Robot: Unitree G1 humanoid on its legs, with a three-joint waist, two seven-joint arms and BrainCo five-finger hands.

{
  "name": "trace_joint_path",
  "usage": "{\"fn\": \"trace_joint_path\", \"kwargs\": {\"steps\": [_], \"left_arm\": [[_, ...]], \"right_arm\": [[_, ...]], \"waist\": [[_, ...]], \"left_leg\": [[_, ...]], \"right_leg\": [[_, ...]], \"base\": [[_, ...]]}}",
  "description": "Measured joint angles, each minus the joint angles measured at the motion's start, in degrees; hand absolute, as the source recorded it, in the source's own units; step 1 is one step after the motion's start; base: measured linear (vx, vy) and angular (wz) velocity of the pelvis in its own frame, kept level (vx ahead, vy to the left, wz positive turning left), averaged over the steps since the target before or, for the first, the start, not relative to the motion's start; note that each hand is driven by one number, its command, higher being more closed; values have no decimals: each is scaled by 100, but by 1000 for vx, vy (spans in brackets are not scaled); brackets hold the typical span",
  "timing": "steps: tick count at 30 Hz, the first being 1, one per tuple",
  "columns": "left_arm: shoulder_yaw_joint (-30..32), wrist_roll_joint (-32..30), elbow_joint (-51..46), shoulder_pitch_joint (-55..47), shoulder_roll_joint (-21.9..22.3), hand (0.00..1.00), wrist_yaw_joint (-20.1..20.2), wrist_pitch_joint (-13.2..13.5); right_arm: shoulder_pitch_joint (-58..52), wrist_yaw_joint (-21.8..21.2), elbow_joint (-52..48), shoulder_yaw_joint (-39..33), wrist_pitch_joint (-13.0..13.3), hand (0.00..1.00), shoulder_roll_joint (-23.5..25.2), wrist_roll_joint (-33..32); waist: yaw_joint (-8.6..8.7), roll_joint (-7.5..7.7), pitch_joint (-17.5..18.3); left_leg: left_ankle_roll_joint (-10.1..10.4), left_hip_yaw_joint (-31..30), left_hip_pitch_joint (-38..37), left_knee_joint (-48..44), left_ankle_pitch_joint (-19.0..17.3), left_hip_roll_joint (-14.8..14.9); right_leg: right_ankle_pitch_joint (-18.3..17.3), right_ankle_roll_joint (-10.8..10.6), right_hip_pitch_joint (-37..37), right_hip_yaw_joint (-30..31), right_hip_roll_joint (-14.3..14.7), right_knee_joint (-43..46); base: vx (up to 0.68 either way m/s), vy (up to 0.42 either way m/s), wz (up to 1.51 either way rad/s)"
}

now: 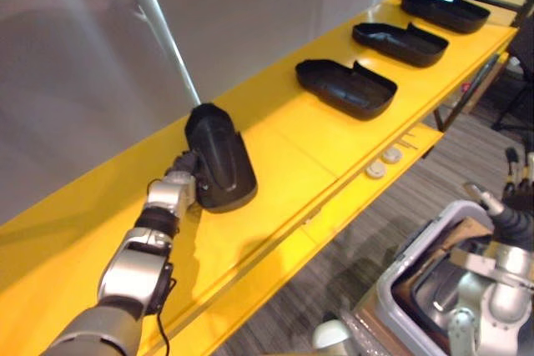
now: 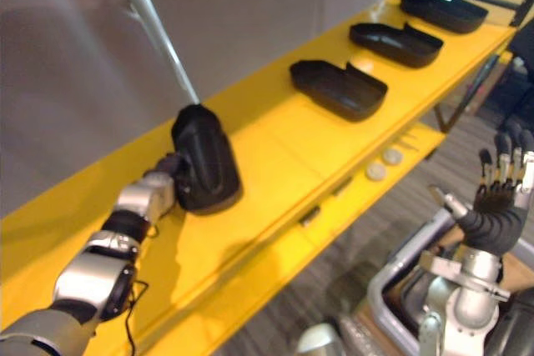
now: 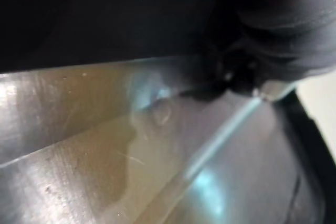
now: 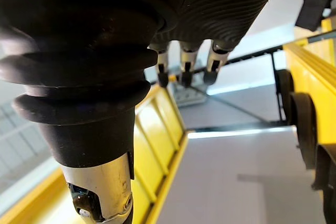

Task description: Walk over and take plastic housings, then place them on the shelf

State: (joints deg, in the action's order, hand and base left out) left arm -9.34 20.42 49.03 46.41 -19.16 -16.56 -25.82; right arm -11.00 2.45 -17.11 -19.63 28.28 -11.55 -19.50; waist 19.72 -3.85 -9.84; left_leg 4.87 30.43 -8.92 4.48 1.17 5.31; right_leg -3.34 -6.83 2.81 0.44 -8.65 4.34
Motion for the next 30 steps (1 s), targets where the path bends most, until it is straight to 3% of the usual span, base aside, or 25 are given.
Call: {"fn": "trace_joint_path", "kwargs": {"steps": [1,16,25,30], "left_arm": [[-63,2,0,22,2,0,0,-2],[-102,231,-2,109,41,0,-9,286],[-35,672,0,109,189,0,-873,677],[328,554,-164,177,208,0,-1285,1220]], "right_arm": [[1,-6,0,13,0,0,0,0],[5,5,8,214,7,0,-2,0],[-5,15,38,520,41,0,-1,2],[-13,-2,93,825,109,0,11,-52]], "waist": [[-1,-2,-6],[-1,19,-143],[-2,40,-156],[-24,44,-159]], "left_leg": [[0,-4,-1,0,0,0],[-3,-10,-2,0,3,-5],[-3,-19,3,0,6,-4],[-6,-44,10,-1,8,-6]], "right_leg": [[0,0,5,-5,-1,0],[-1,-2,30,-35,-13,-3],[-1,-2,33,-42,-12,-8],[-2,-2,32,-53,-13,-7]], "base": [[0,0,0],[0,0,0],[0,0,0],[0,0,0]]}}
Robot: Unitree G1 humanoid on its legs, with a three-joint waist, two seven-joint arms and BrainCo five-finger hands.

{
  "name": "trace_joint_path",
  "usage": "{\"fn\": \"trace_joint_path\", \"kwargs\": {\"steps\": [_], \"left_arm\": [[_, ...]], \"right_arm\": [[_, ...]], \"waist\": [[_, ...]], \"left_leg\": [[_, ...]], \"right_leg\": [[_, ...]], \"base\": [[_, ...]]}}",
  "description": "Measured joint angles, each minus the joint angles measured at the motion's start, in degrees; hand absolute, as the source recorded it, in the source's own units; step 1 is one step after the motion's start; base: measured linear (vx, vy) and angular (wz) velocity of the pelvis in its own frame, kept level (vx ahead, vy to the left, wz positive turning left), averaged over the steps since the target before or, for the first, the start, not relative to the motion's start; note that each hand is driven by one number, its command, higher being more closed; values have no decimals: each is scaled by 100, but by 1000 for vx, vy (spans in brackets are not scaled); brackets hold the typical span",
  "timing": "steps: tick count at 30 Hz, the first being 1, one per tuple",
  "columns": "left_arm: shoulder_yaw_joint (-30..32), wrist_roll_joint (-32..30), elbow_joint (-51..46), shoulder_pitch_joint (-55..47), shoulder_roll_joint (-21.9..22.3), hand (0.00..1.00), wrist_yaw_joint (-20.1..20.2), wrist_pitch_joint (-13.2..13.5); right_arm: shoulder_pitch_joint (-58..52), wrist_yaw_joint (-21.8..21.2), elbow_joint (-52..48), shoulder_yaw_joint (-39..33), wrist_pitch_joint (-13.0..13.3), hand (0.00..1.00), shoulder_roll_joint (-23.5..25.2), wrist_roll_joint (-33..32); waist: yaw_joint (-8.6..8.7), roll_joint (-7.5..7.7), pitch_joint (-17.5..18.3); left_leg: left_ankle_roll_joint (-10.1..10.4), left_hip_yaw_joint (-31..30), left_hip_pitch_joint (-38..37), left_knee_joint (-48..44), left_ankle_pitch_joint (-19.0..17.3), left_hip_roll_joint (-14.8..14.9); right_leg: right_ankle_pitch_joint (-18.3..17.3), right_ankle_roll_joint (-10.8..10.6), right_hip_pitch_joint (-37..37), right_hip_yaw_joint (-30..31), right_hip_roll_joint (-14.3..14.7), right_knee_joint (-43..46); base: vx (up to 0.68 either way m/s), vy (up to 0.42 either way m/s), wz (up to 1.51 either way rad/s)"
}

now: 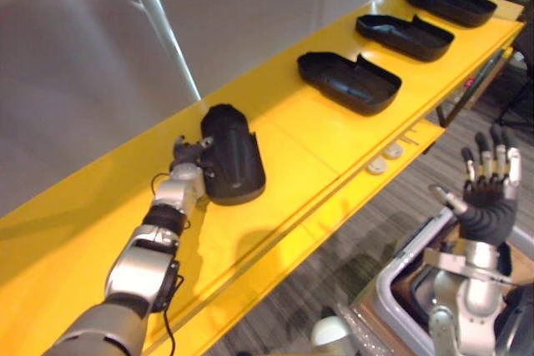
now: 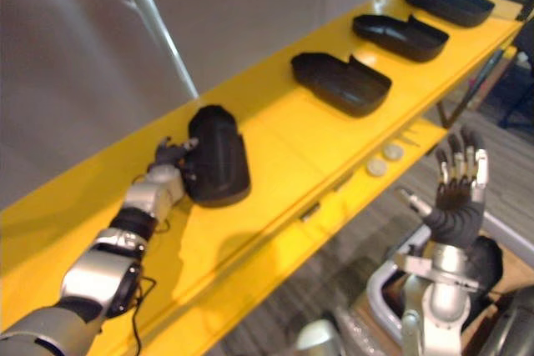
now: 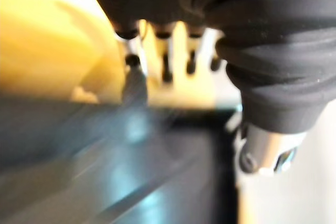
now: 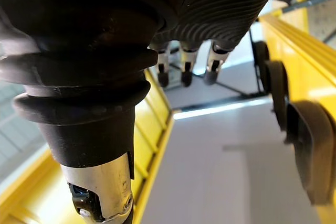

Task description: Walk over and take plastic housings, then place them on the shelf

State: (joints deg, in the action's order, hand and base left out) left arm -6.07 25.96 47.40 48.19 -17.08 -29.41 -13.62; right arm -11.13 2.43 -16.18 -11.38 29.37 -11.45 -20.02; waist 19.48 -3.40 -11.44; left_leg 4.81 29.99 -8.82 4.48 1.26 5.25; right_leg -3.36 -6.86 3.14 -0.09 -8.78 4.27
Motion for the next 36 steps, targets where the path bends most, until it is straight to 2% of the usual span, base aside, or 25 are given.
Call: {"fn": "trace_joint_path", "kwargs": {"steps": [4,8,10,12,14,16,19,20,21,23,25,27,29,33,36], "left_arm": [[60,-55,-132,250,0,0,-173,103],[82,-1283,-293,483,-27,0,-132,112],[73,-1707,-475,524,-122,0,-140,116],[7,-1845,-741,614,-289,0,-166,187],[-79,-2009,-1004,649,-518,0,-178,348],[-111,-2023,-1275,686,-592,0,-209,456],[18,-1966,-2241,644,-737,0,-385,795],[272,-1957,-2774,465,-745,0,-437,1033],[530,-1923,-3350,151,-743,0,-440,1317],[832,-1934,-4283,-552,-731,0,-487,1674],[1178,-1999,-5134,-1448,-712,0,-582,1841],[1804,-2111,-5861,-2744,-514,0,-730,2090],[2249,-2205,-6067,-3517,-186,0,-891,2230],[2583,-2206,-6223,-4620,407,0,-1137,2443],[2565,-2204,-6411,-5109,702,0,-1186,2505]], "right_arm": [[19,-39,12,164,123,0,10,-31],[35,-125,12,206,126,0,3,-125],[100,-105,12,292,127,0,-33,-147],[199,-99,22,344,127,0,-52,-169],[349,-42,90,469,142,0,-110,-170],[382,-39,91,540,145,0,-141,-274],[634,-171,108,653,32,0,-146,-511],[840,-248,208,720,-79,0,-147,-509],[1034,-274,361,814,-221,0,-151,-509],[1205,-280,511,907,-385,0,-166,-508],[1311,-304,670,998,-576,0,-174,-494],[1505,-330,907,1178,-799,0,-176,-431],[1724,-368,1089,1326,-932,0,-163,-378],[2362,-387,1514,1995,-1198,0,53,-201],[2720,-377,1771,2571,-1292,0,453,18]], "waist": [[-33,0,0],[-43,-1,0],[-95,-3,2],[-178,-3,2],[-198,-5,3],[-318,-19,12],[-472,-37,23],[-502,-43,27],[-564,-55,34],[-698,-128,81],[-865,-195,125],[-1096,-245,157],[-1306,-245,169],[-1761,-171,248],[-1927,-49,378]], "left_leg": [[-3,-43,12,0,5,0],[-9,-148,81,-22,32,4],[-8,-158,80,-29,38,6],[-11,-184,85,-48,41,2],[-18,-273,84,-61,46,-1],[-22,-304,86,-54,65,-12],[-56,-502,164,-11,147,-24],[-61,-587,196,-9,175,-25],[-62,-637,182,-8,192,-19],[-58,-763,199,-10,212,-15],[-58,-915,197,-9,236,-20],[-56,-1165,206,-9,276,-26],[-46,-1324,216,-9,312,-26],[-42,-1705,322,2,407,-46],[-45,-1905,426,8,445,-82]], "right_leg": [[-2,2,6,-24,-1,2],[-4,4,10,-133,-7,6],[-8,9,12,-144,-2,18],[-11,13,24,-166,-1,29],[-25,26,86,-258,-16,30],[-26,26,102,-315,-11,40],[-26,26,129,-501,-21,43],[-26,25,149,-594,-27,43],[-30,22,201,-658,-25,43],[-41,20,265,-787,-26,40],[-78,7,367,-951,-35,39],[-117,12,520,-1208,-39,7],[-129,25,621,-1377,-33,-31],[-135,38,811,-1764,-12,-130],[-141,48,894,-2032,-11,-196]], "base": [[0,0,3],[-4,-9,11],[-4,-6,5],[-6,-3,4],[-15,-9,18],[-19,-8,15],[-23,-13,30],[-15,-8,34],[-12,-6,25],[-8,-10,31],[-10,-22,42],[-23,-31,49],[-40,-29,46],[-49,-30,51],[-10,-18,41]]}}
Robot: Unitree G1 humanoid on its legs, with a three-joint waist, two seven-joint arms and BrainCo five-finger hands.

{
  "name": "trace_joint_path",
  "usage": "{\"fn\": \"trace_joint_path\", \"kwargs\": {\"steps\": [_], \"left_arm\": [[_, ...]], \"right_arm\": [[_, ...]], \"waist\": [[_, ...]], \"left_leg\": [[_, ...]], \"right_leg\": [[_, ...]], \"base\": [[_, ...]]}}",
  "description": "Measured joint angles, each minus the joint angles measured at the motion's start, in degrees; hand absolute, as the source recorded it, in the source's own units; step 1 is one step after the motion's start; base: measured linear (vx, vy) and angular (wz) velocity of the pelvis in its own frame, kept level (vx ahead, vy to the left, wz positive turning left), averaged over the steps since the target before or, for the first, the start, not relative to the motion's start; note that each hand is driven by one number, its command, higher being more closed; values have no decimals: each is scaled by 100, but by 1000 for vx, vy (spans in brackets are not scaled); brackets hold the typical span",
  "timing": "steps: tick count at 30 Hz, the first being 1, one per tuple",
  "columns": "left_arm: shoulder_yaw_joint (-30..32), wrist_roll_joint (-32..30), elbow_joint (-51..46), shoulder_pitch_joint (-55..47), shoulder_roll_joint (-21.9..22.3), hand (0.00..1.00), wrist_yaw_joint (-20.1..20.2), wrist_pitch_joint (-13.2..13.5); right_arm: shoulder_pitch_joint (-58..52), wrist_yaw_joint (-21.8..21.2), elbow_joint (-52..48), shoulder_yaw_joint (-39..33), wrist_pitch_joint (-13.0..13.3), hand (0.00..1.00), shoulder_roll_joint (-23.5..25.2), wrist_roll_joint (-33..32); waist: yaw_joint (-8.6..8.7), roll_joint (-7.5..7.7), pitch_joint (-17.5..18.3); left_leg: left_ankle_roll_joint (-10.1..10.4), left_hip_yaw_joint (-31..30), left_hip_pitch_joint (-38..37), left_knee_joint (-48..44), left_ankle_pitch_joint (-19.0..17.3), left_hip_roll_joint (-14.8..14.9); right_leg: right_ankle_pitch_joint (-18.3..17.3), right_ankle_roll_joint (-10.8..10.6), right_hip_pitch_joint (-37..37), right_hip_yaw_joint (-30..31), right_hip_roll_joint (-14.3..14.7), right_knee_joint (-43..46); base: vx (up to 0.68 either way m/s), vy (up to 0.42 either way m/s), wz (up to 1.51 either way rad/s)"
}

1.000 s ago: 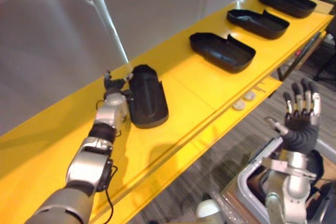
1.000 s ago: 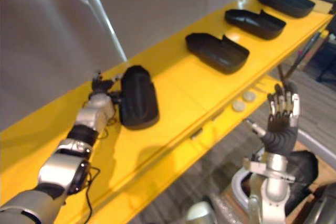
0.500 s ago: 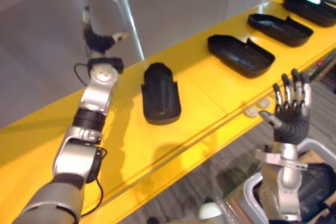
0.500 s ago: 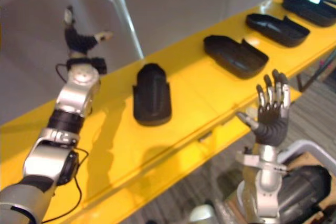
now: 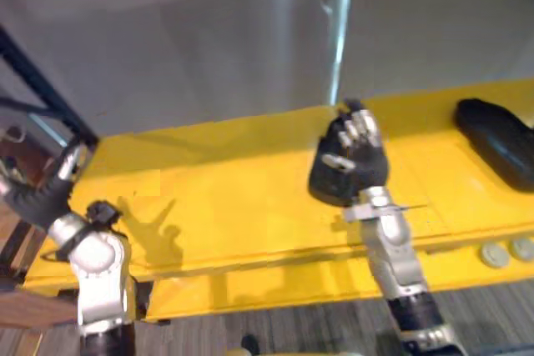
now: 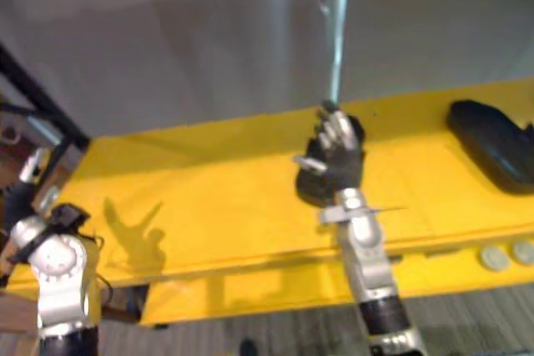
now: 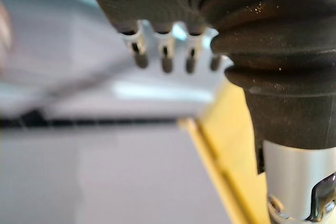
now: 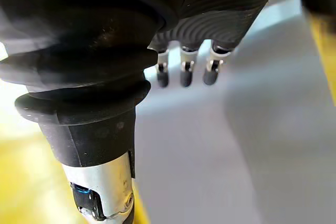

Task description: Walk over and take plastic housings, then place them on the shelf

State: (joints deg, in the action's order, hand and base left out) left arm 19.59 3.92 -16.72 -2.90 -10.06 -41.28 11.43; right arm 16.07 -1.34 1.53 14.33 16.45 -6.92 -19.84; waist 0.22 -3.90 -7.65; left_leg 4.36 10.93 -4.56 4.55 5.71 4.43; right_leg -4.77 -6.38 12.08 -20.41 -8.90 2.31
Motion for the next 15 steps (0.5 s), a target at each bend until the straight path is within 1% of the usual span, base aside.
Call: {"fn": "trace_joint_path", "kwargs": {"steps": [2,3,6,7,10,12,13,15], "left_arm": [[-3,-2,-16,-172,107,0,31,13],[-4,-1,-16,-263,223,0,59,15],[-16,7,-11,-553,486,0,233,18],[-28,11,-8,-602,526,0,267,18],[-80,32,9,-694,703,0,431,19],[-177,77,74,-754,795,0,507,27],[-202,77,103,-787,840,0,538,34],[-348,92,301,-877,904,0,584,63]], "right_arm": [[202,18,129,298,-57,0,215,112],[316,50,200,491,-136,0,323,217],[500,245,313,918,-253,0,462,382],[536,308,361,968,-298,0,503,381],[678,831,735,1114,-518,0,689,378],[704,1280,1260,1135,-672,0,829,379],[704,1369,1404,1147,-700,0,856,380],[704,1730,1892,1322,-822,0,924,502]], "waist": [[-73,57,33],[-125,103,60],[-259,205,119],[-261,220,128],[-270,230,140],[-281,216,142],[-284,210,144],[-297,177,130]], "left_leg": [[1,-103,62,3,27,-18],[2,-126,80,7,37,-25],[12,-164,84,11,51,-29],[12,-188,89,12,58,-30],[5,-248,132,44,105,-33],[-7,-266,156,47,135,-28],[-8,-265,156,47,138,-27],[-10,-254,168,48,146,-13]], "right_leg": [[4,-1,-2,-89,-1,-5],[4,-1,3,-130,-5,-8],[1,5,12,-153,-1,-10],[-1,7,12,-161,0,-9],[-7,18,5,-231,5,8],[-16,34,-6,-267,9,25],[-25,52,-8,-266,9,27],[-32,63,-30,-265,18,23]], "base": [[6,-8,28],[5,-4,12],[11,-9,5],[-1,-11,8],[-36,-9,12],[-45,-4,7],[-41,0,-1],[-39,-1,-4]]}}
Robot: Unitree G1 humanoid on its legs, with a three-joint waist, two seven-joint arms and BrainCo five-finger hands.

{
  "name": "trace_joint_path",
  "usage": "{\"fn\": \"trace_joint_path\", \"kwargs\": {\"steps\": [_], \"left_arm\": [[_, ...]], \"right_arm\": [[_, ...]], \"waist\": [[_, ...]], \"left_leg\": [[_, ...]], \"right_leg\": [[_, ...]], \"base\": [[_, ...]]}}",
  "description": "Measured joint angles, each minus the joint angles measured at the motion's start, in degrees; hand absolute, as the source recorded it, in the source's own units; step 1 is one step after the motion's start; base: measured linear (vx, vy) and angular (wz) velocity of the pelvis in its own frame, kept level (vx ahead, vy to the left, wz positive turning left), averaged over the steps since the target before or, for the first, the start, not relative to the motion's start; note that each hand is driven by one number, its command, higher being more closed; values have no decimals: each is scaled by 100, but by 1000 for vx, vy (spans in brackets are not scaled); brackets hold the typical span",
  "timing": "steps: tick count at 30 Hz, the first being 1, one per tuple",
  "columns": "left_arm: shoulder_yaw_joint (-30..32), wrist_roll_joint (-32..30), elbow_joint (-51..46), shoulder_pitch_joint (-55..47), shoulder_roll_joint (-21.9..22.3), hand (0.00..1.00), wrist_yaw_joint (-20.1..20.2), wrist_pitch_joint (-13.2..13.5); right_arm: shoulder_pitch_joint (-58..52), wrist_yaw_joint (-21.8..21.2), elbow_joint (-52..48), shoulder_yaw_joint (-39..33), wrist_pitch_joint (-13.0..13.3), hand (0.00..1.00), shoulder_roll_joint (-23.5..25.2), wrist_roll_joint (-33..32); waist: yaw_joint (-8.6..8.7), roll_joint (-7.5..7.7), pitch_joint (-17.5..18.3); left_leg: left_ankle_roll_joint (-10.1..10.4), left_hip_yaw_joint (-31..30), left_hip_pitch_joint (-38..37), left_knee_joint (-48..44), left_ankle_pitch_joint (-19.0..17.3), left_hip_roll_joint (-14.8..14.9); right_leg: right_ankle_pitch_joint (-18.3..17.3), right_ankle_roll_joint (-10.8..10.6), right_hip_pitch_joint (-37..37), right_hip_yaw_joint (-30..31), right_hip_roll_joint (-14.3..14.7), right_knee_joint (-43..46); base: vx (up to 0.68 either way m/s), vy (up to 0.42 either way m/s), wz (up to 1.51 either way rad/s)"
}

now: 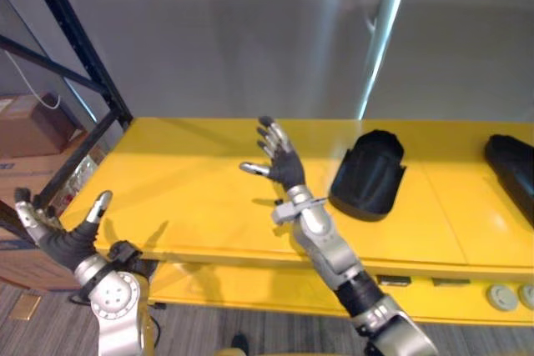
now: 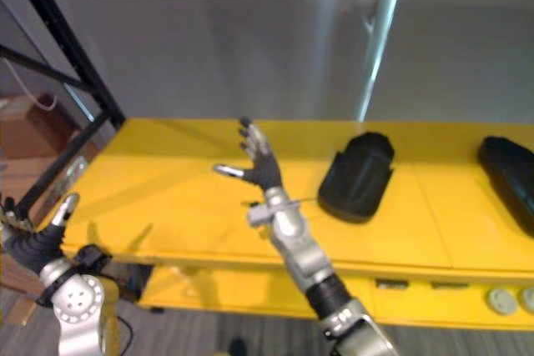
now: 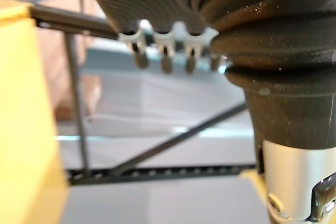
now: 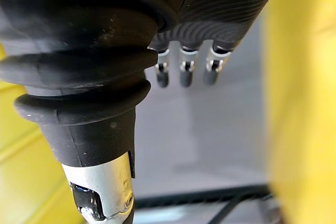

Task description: Walk over and take plastic housings, then place them on the shelf

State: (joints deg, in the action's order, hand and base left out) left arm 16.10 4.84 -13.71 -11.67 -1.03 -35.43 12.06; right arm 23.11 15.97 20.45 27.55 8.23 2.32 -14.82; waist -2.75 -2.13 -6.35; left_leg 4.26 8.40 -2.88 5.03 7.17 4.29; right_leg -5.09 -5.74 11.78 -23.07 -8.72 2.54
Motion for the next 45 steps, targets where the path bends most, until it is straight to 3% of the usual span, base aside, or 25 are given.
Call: {"fn": "trace_joint_path", "kwargs": {"steps": [6,10,16,21,32,45], "left_arm": [[-176,158,199,-34,171,0,21,58],[-353,179,320,-37,159,0,20,212],[-642,210,415,-34,162,0,18,232],[-1027,377,640,55,130,0,14,252],[-1059,390,563,49,137,0,59,268],[-1294,382,155,57,143,0,69,269]], "right_arm": [[-5,449,773,195,-191,0,152,-2],[-9,806,1218,298,-207,0,207,-10],[13,1366,1440,276,-182,0,253,161],[103,1793,1617,16,-148,0,269,278],[9,1751,1513,-516,-122,0,242,505],[-757,1522,515,-715,-244,0,197,785]], "waist": [[-21,-91,-35],[-43,-160,-9],[-38,-193,-23],[-87,-356,-27],[-85,-363,-26],[105,-314,-54]], "left_leg": [[11,4,48,1,21,29],[19,10,100,-2,42,45],[28,17,99,-1,48,70],[35,16,108,1,49,121],[58,32,107,1,65,126],[59,200,89,0,62,155]], "right_leg": [[0,18,-70,12,18,-7],[81,-5,-108,27,46,-13],[85,3,-120,52,69,-6],[135,11,-91,103,83,-106],[158,32,-72,93,124,-165],[148,44,-190,270,105,-96]], "base": [[-20,-3,-1],[24,-13,-1],[-3,-1,-1],[-14,-5,-2],[-3,-1,0],[0,-4,-6]]}}
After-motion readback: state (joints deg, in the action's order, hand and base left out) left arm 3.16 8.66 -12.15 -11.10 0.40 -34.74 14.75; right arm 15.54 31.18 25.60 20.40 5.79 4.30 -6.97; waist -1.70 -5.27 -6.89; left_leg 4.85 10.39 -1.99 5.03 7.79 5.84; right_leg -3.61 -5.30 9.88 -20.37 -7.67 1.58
